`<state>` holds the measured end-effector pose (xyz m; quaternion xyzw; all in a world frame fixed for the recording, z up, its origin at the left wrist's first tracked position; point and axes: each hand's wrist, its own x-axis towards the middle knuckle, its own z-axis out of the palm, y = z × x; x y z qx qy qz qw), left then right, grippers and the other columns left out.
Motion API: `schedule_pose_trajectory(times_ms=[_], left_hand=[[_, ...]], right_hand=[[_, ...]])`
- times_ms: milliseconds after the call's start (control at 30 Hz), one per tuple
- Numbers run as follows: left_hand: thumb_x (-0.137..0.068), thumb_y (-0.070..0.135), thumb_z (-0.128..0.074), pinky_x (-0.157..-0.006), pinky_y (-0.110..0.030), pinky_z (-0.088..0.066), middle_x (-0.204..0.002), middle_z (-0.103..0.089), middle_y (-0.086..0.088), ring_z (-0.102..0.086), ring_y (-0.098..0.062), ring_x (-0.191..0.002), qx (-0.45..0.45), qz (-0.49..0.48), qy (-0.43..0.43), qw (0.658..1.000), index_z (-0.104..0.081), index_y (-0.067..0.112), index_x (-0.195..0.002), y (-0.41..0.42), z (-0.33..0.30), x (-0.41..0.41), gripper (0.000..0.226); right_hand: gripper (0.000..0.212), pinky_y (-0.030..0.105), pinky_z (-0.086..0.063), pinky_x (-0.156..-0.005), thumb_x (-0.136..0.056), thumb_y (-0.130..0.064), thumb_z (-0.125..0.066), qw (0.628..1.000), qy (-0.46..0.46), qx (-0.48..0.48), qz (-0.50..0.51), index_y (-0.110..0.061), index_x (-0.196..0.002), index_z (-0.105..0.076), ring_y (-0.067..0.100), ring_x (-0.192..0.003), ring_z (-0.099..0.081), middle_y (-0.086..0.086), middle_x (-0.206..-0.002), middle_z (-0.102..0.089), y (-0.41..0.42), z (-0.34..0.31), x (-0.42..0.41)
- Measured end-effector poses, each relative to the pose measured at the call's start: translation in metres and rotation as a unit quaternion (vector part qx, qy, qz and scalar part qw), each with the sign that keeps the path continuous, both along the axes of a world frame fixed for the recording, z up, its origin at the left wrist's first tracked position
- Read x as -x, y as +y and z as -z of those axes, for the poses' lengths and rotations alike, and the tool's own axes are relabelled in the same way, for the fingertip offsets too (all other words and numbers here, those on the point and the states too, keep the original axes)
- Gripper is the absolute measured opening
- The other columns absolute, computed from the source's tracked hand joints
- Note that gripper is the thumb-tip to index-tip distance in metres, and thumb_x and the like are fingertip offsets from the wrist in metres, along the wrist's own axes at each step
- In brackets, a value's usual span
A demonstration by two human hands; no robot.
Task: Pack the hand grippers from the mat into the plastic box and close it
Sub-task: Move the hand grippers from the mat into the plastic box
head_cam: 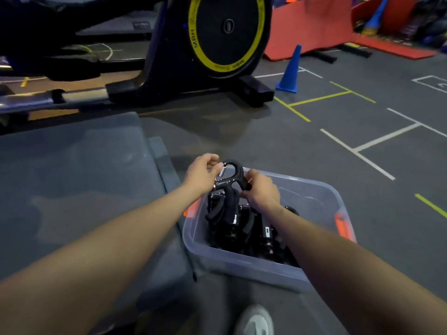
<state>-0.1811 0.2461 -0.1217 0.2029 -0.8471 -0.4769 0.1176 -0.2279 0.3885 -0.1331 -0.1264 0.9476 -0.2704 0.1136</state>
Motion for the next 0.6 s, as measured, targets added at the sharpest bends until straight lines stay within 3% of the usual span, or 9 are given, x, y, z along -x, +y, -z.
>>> schedule_pose_trajectory(times_ms=[100, 267, 467, 600], left_hand=[[-0.088, 0.019, -0.061, -0.105, -0.032, -0.040, -0.127, -0.056, -0.013, -0.055, -0.026, -0.117, 0.099, 0.046, -0.071, 0.991, -0.054, 0.005, -0.125, 0.011, 0.017, 0.004, 0.040], [-0.085, 0.027, -0.066, -0.111, -0.029, -0.033, -0.143, -0.042, -0.008, -0.045, -0.023, -0.131, 0.156, 0.126, -0.185, 0.962, -0.040, 0.012, -0.139, 0.029, 0.048, 0.007, 0.062], [-0.085, 0.029, -0.065, -0.115, -0.028, -0.023, -0.156, -0.024, -0.001, -0.029, -0.020, -0.142, 0.210, 0.206, -0.234, 0.927, -0.027, 0.017, -0.147, 0.044, 0.078, 0.016, 0.073], [-0.085, 0.030, -0.065, -0.117, -0.033, -0.025, -0.155, -0.026, 0.000, -0.031, -0.020, -0.141, 0.203, 0.225, -0.258, 0.918, -0.029, 0.017, -0.146, 0.046, 0.096, 0.019, 0.072]], right_hand=[[0.032, 0.035, -0.048, -0.082, -0.075, -0.018, -0.070, 0.997, -0.045, -0.008, 0.060, -0.022, -0.104, -0.057, 0.031, -0.105, -0.063, 0.005, -0.110, -0.067, 0.021, 0.016, 0.011], [0.024, 0.029, -0.043, -0.071, -0.076, -0.017, -0.069, 0.982, -0.121, -0.005, 0.145, -0.017, -0.099, -0.064, 0.028, -0.099, -0.065, 0.007, -0.107, -0.069, 0.042, 0.041, 0.021], [0.029, 0.029, -0.044, -0.067, -0.075, -0.016, -0.073, 0.970, -0.164, -0.032, 0.175, -0.007, -0.101, -0.063, 0.030, -0.098, -0.066, 0.012, -0.106, -0.069, 0.049, 0.061, 0.030], [0.025, 0.028, -0.043, -0.066, -0.077, -0.009, -0.070, 0.969, -0.164, -0.050, 0.178, -0.006, -0.101, -0.064, 0.028, -0.095, -0.067, 0.011, -0.105, -0.070, 0.049, 0.070, 0.037]])
